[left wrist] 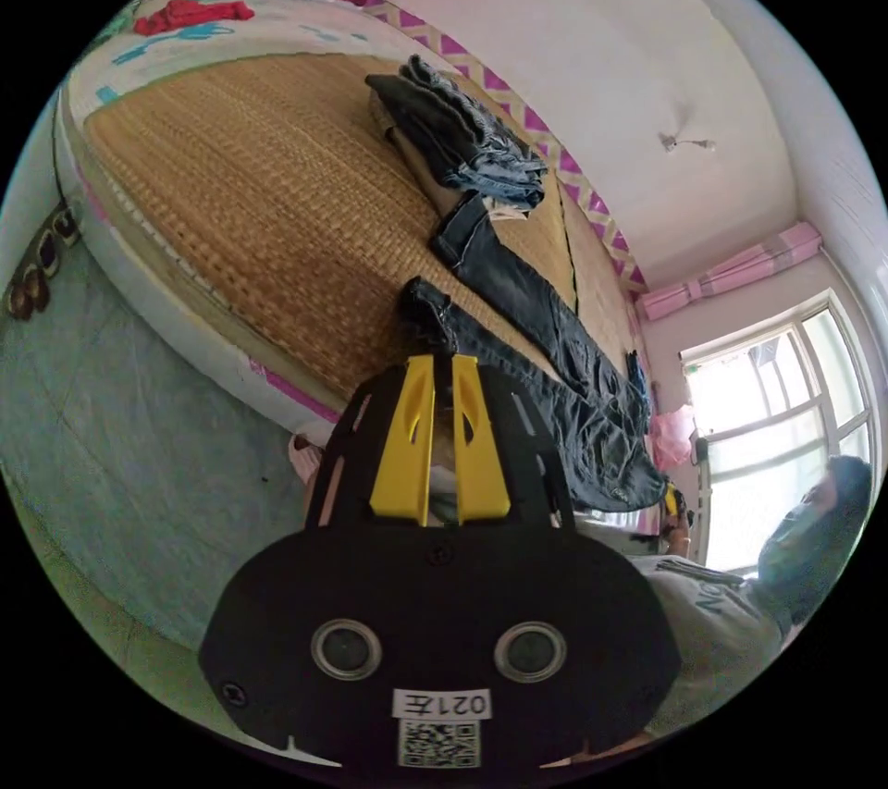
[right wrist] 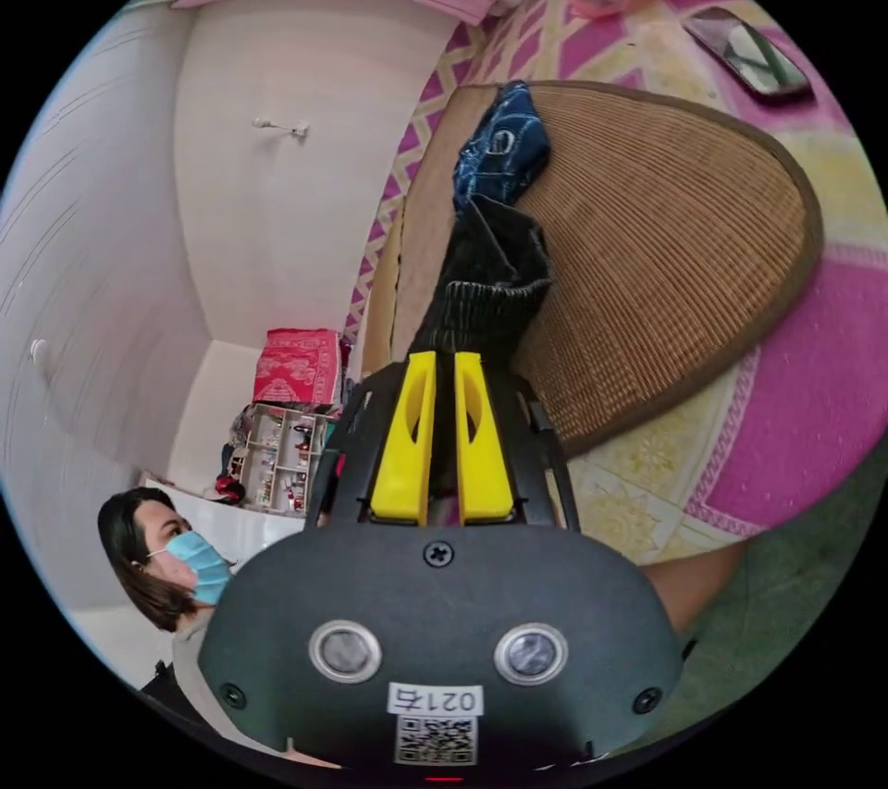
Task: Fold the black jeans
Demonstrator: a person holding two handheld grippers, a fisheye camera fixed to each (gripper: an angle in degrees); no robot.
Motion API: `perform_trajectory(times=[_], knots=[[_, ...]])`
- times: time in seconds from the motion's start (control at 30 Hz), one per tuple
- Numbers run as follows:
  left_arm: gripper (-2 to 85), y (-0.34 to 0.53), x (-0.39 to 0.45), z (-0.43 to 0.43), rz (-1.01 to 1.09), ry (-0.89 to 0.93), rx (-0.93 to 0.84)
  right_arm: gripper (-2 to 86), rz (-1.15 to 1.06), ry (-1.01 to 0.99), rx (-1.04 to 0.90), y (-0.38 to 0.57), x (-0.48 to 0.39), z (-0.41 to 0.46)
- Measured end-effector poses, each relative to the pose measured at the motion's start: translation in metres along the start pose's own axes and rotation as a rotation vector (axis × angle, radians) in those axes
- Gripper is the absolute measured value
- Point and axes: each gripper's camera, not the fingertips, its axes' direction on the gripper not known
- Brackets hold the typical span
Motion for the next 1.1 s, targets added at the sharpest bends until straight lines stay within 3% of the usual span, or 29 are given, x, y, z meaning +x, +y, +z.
perform_trajectory(times=[0.17,0.33,0.5,0.63,0.77,0.87,1.0,1.1], knots=[[0.9,-0.067,0.059,0.072,0.113,-0.104,-0.188,0.0,-0.083,0.073,-0.072,-0.099,-0.055,0.053],[1.7,-0.175,0.092,0.221,0.171,-0.184,-0.422,1.1,-0.081,0.212,-0.155,-0.199,-0.056,0.14],[2.2,-0.221,0.047,0.369,0.059,-0.262,-0.454,1.5,0.019,0.276,-0.194,-0.252,-0.001,0.224],[2.0,-0.2,-0.01,0.446,-0.03,-0.287,-0.477,2.2,0.067,0.117,-0.151,-0.258,0.039,0.227],[2.4,-0.175,-0.036,0.436,-0.009,-0.2,-0.466,5.6,-0.04,-0.027,-0.138,-0.245,0.04,0.205],[4.0,-0.144,-0.039,0.391,0.049,-0.182,-0.397,6.7,-0.245,0.004,-0.076,-0.216,-0.005,0.181],[5.7,-0.074,-0.04,0.305,0.16,-0.272,-0.201,6.5,-0.424,0.007,-0.191,-0.163,-0.056,0.198],[7.2,-0.021,-0.057,0.29,0.233,-0.3,-0.189,6.1,-0.538,-0.018,-0.301,-0.112,-0.087,0.227]])
